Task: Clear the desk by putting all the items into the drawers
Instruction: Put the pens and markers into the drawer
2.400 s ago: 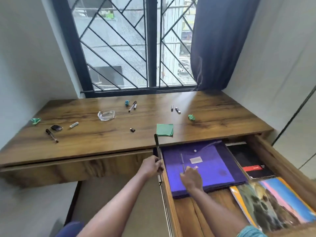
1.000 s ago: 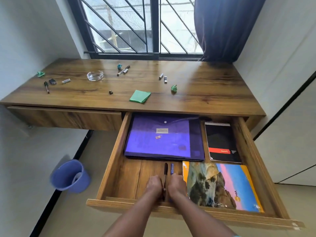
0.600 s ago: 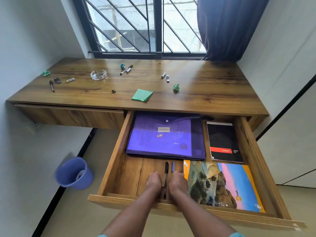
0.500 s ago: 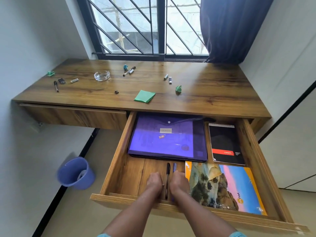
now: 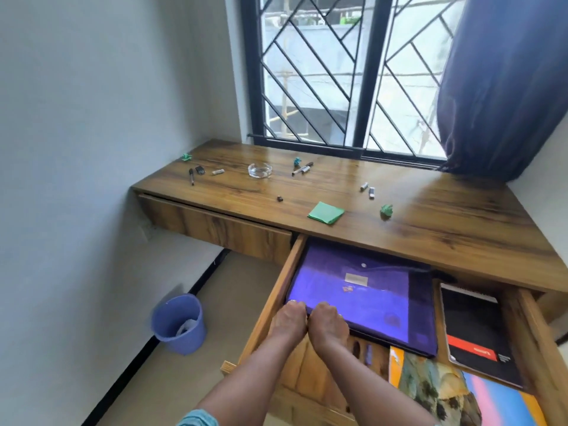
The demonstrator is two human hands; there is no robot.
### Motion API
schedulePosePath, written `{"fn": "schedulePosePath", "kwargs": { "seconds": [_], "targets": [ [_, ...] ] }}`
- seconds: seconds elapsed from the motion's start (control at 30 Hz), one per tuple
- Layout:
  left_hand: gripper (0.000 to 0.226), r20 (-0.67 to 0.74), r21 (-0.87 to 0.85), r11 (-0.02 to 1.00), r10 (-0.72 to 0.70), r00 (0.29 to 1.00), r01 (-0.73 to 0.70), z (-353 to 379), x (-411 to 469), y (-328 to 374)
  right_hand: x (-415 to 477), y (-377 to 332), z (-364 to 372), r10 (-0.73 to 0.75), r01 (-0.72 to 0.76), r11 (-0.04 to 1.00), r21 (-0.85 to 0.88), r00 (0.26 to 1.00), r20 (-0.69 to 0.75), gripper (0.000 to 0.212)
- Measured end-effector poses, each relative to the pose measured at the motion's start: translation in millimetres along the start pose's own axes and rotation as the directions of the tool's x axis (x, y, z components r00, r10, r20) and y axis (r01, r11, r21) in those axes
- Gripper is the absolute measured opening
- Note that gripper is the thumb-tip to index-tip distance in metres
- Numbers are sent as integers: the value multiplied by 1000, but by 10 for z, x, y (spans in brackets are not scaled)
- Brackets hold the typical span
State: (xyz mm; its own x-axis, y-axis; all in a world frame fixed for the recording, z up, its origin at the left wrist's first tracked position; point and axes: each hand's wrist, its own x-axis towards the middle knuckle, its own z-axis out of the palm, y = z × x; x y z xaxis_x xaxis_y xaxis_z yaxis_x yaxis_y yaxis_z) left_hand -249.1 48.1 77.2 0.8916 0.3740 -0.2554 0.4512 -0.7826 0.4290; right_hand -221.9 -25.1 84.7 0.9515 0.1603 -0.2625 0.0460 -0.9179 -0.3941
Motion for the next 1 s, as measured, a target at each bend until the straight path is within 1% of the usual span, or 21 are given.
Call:
{"fn": "schedulePosePath", "kwargs": {
  "seconds": [0.23, 0.37, 0.5, 0.6, 0.8, 1.0],
  "targets": [
    [26, -118, -15, 1000, 22, 993, -24, -624, 512, -720, 250, -1007, 171, -15, 15, 1000, 6, 999, -34, 31],
    [28, -151, -14, 998, 58, 987, -61, -1105, 840, -1285, 410, -1794, 330, -7, 10, 999, 51, 998, -56, 27],
    [26, -211, -23, 999, 37, 977, -42, -1605, 1170, -1871, 573, -2602, 470, -20, 27, 995, 92, 997, -76, 26],
    [27, -270, -39, 999, -15, 963, 5, -1938, 1442, -2262, 728, -3065, 571, -26, 34, 995, 98, 996, -89, 27],
    [26, -287, -98, 987, -149, 946, 126, -2418, 2002, -2837, 1108, -3549, 673, -29, 40, 995, 86, 991, -127, 28],
    [30, -330, -108, 976, -217, 919, 192, -2822, 2727, -2988, 1769, -3782, 560, -63, 79, 992, 99, 985, -162, 26]
  ]
}}
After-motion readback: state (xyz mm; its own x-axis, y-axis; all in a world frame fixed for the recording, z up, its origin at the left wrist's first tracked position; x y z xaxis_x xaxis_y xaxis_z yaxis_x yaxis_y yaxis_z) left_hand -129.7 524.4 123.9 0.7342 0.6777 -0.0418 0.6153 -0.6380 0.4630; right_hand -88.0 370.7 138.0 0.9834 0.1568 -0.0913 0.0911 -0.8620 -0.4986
